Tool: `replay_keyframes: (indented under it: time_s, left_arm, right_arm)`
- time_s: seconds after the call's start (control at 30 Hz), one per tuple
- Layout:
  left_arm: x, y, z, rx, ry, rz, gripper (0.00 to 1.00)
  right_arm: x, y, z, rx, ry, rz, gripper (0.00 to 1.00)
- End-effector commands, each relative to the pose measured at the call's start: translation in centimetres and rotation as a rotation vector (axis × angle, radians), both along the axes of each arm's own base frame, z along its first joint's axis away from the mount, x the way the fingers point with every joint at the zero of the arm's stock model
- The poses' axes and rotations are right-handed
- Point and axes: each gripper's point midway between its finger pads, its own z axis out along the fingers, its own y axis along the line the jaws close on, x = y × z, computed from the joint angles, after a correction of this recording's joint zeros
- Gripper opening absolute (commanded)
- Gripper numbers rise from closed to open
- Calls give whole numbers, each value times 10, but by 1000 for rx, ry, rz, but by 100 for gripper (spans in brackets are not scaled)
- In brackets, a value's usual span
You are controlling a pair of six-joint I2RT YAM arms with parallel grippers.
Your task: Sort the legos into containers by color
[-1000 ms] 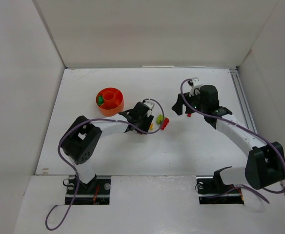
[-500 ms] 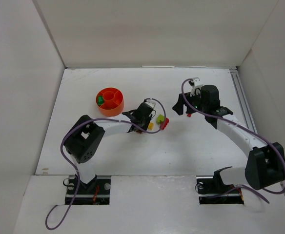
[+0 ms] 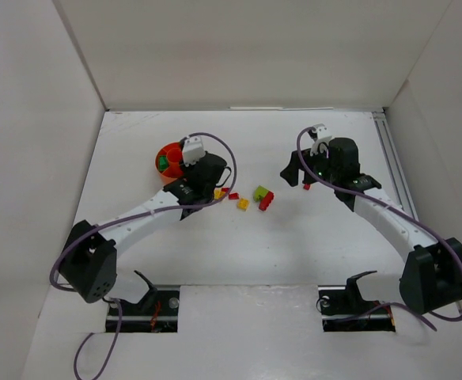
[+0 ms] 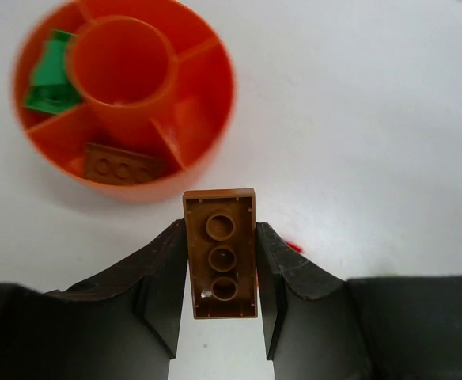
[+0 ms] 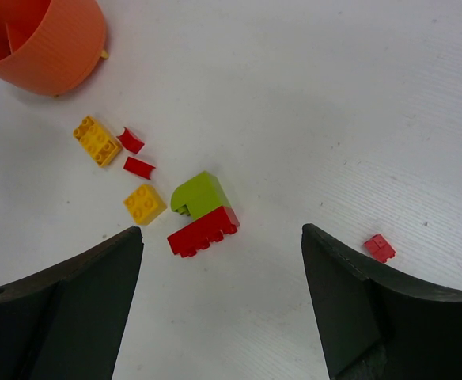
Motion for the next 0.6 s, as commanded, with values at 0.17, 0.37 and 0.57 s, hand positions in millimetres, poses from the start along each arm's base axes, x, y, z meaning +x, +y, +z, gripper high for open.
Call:
replay_keyframes:
  time_s: [0.17,0.37,0.57]
  left_arm:
    - [11,84,27,-149,-245,554,31]
    - [18,118,22,-257,-294,753,31]
    - [18,128,10,-388,-369,936,31]
  right_arm:
    - [1,1,9,10,-39,14,85]
    - [6,0,11,14,-38,13,85]
    - [7,5,6,23,-17,41,85]
